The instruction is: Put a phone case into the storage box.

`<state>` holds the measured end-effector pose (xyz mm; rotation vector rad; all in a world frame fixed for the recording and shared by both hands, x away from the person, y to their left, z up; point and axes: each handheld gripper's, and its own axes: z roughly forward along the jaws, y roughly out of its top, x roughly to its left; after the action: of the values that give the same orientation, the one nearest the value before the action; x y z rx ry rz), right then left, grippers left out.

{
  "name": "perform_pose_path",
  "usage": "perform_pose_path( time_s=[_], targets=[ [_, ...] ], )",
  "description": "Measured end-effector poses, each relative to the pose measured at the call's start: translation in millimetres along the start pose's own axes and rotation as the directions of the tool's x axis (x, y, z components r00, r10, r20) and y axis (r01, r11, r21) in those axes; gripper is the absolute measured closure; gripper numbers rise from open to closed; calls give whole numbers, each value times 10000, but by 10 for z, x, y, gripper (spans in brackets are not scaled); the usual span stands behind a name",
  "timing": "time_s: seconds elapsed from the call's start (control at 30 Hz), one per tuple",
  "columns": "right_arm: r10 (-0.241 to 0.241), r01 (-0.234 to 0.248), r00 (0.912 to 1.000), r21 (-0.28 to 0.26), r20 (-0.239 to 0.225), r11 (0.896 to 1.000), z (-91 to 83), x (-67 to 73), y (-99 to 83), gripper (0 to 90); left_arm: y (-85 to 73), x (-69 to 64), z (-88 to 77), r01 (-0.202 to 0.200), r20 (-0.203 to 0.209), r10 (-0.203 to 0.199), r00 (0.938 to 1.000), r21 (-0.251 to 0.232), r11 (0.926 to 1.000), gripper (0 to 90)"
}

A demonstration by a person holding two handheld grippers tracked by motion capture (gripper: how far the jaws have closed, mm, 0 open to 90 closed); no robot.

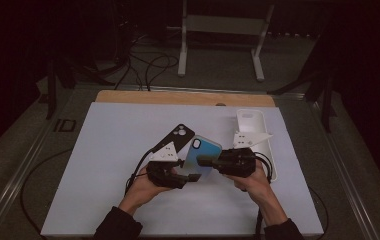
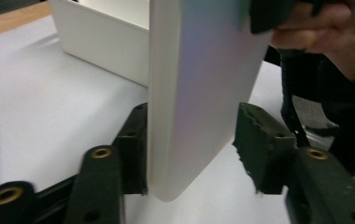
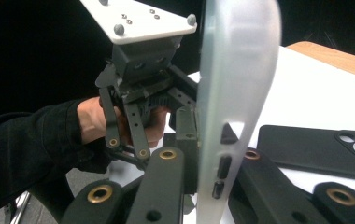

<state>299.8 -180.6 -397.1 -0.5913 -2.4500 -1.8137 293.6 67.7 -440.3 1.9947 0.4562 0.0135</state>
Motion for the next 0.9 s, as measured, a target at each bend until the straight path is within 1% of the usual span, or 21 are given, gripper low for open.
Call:
perform_pose_path(
  time_s=[0.03,0.07,0.1,0.13,0.17,0.23,0.3,0.33,0.37,0.43,0.53,0.57,0.6,0.63,0.7,0.73,0.77,0.8,0.83,0.9],
  targets=[
    [0,0,10000,0,0,10000,0,0,0,861,-5,-7,6,-57,11,57,10000,38,10000,517],
    [-118,117,9999,45,121,9999,-6,-2,3,856,-12,-15,11,-140,33,140,9999,117,9998,548],
    [-194,191,9996,172,181,9997,-16,1,9,841,-14,-17,14,-171,87,169,9998,136,9998,579],
    [-278,275,9994,168,201,9995,-17,2,9,823,-17,-23,20,-190,86,189,9998,150,9997,596],
    [-397,389,9986,238,342,9990,-21,5,14,779,-19,-25,24,-195,105,193,9998,146,9997,640],
    [-452,443,9981,229,421,9988,-23,2,19,729,-22,-29,28,-218,170,216,9996,125,9997,681],
    [-466,449,9963,253,723,9987,-18,5,24,634,-23,-34,31,-248,105,247,9996,125,9996,743],
    [-470,449,9960,289,763,9986,-17,3,25,626,-23,-32,32,-262,118,261,9996,138,9996,748],
    [-439,418,9959,283,797,9987,-10,1,23,577,-24,-37,34,-250,129,249,9996,110,9996,773],
    [-437,416,9954,253,857,9988,6,3,22,516,-20,-53,40,-395,67,394,9992,132,9991,799],
    [-438,414,9932,247,1081,9988,31,16,24,441,-7,-66,37,-413,-52,413,9991,111,9991,805],
    [-518,478,9900,335,1311,9983,41,21,24,380,-5,-65,34,-405,-126,406,9991,116,9991,806],
    [-540,480,9865,427,1546,9979,47,26,25,362,-4,-59,30,-382,-232,385,9990,121,9992,807],
    [-576,494,9820,497,1801,9975,48,32,24,318,-6,-53,25,-326,-303,329,9990,102,9994,807],
    [-509,425,9778,454,2033,9981,42,37,22,241,-12,-36,1,-265,-521,267,9983,42,9996,809],
    [-465,377,9735,437,2240,9983,34,35,24,204,-15,-31,-9,-235,-579,237,9980,30,9997,809],
    [-465,377,9735,437,2240,9983,34,35,24,204,-15,-31,-9,-235,-579,237,9980,30,9997,809],
    [-371,281,9717,419,2331,9987,28,35,26,194,-20,-25,-29,-176,-810,176,9966,4,9998,809],
    [-172,77,9641,369,2648,9993,10,29,31,153,-20,-26,-33,-165,-908,165,9957,9,9999,809],
    [2,-76,9573,245,2890,9997,-8,27,34,144,-19,-31,-37,-132,-1141,135,9934,32,9999,809]
  ],
)
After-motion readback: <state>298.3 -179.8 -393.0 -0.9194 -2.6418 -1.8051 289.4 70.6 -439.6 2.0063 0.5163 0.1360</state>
